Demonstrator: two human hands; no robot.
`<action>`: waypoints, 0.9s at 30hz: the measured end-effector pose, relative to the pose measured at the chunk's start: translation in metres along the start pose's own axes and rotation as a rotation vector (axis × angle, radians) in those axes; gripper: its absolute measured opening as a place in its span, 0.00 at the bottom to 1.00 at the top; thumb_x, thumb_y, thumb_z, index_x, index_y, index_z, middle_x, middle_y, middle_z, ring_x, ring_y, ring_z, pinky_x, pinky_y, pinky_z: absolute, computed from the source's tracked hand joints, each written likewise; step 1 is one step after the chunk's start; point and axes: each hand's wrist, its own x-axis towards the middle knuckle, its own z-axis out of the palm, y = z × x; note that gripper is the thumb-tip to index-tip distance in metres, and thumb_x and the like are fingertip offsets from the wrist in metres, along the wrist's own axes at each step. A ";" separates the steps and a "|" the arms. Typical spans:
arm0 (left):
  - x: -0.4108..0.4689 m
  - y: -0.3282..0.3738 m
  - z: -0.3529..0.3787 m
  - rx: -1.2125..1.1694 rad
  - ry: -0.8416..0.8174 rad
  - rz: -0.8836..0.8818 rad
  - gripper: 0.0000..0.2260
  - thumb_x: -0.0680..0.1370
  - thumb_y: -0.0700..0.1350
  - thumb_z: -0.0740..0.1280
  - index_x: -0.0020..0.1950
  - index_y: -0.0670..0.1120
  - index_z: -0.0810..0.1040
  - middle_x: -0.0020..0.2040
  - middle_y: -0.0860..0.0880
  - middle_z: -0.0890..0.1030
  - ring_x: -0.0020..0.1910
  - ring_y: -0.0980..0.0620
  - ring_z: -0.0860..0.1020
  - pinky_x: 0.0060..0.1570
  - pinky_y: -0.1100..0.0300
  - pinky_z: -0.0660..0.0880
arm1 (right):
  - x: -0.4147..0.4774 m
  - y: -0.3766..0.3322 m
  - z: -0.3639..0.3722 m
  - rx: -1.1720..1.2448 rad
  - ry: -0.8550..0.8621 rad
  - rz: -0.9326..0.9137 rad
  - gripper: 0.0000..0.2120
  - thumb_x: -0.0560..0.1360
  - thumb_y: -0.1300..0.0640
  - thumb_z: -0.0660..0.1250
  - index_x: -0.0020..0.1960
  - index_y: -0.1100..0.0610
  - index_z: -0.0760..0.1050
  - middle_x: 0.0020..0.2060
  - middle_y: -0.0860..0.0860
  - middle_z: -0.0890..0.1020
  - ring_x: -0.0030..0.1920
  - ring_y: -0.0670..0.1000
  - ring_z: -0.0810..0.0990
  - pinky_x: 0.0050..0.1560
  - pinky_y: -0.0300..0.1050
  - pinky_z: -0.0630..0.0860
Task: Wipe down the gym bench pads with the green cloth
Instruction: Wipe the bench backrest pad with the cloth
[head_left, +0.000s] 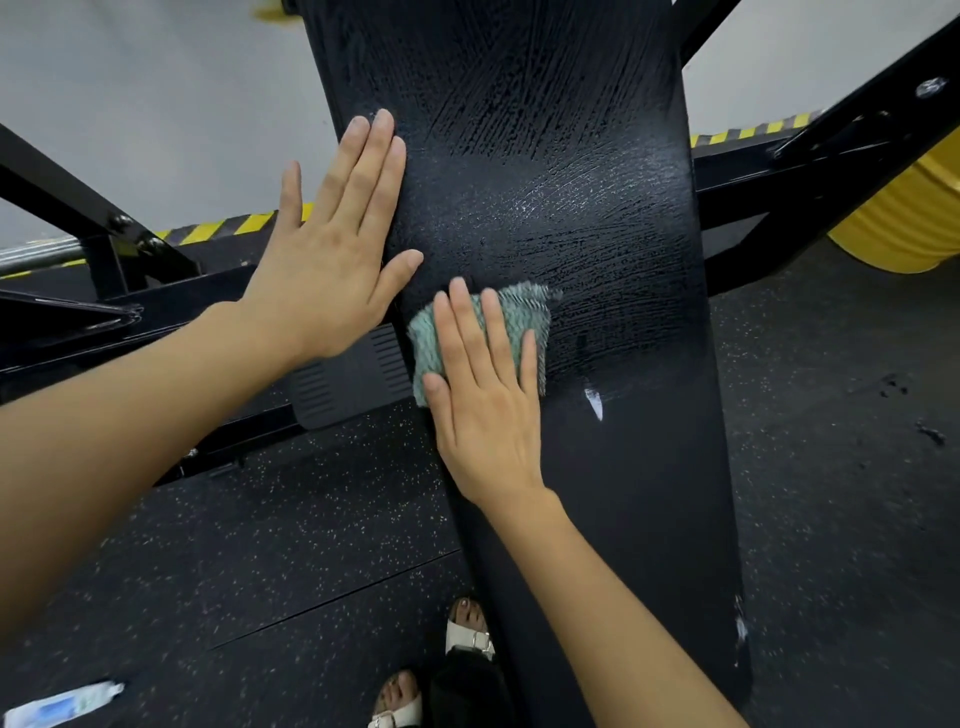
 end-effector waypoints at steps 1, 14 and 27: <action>0.000 0.000 0.000 0.001 0.000 -0.001 0.32 0.81 0.58 0.45 0.80 0.41 0.43 0.81 0.44 0.43 0.79 0.48 0.42 0.73 0.35 0.48 | -0.011 0.004 0.002 0.001 -0.008 0.013 0.26 0.83 0.49 0.48 0.79 0.52 0.49 0.79 0.45 0.50 0.78 0.47 0.43 0.77 0.56 0.44; 0.001 0.002 0.002 -0.029 -0.003 -0.006 0.33 0.81 0.58 0.45 0.79 0.41 0.42 0.80 0.44 0.41 0.79 0.47 0.40 0.73 0.35 0.46 | -0.041 0.051 0.000 0.037 0.060 0.210 0.26 0.83 0.49 0.45 0.79 0.50 0.47 0.78 0.44 0.47 0.78 0.46 0.42 0.76 0.50 0.38; 0.000 0.006 0.001 -0.022 -0.001 -0.042 0.33 0.81 0.58 0.46 0.79 0.41 0.40 0.80 0.44 0.40 0.79 0.47 0.39 0.73 0.35 0.44 | -0.057 0.084 -0.013 0.046 0.057 0.263 0.26 0.83 0.50 0.45 0.79 0.50 0.44 0.79 0.44 0.46 0.78 0.47 0.40 0.77 0.53 0.39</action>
